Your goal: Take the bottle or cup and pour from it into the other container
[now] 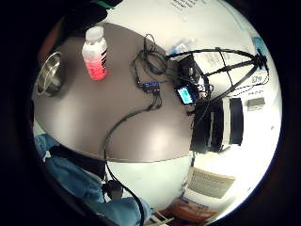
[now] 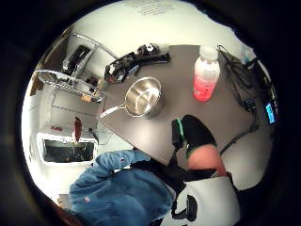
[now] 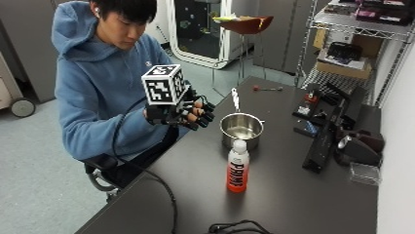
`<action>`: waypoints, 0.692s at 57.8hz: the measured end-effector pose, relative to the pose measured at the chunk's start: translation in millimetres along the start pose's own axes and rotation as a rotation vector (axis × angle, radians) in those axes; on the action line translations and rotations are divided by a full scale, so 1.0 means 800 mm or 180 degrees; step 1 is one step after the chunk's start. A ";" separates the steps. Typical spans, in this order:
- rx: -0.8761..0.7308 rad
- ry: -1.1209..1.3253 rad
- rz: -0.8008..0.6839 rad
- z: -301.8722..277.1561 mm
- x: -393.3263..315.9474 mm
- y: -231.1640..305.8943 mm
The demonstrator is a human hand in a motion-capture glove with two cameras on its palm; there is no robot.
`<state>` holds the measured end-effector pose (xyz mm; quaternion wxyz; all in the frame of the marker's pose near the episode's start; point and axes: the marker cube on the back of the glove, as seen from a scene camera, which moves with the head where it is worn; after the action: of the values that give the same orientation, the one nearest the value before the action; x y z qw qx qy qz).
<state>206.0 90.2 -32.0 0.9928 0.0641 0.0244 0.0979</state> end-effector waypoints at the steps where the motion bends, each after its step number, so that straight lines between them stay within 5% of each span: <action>1: 0.0024 -0.0014 -0.0001 -0.001 0.004 0.000; 40: 0.0961 -0.1041 -0.0369 0.019 0.129 -0.018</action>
<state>311.1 94.4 -22.4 0.9667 0.2255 -0.1188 0.0242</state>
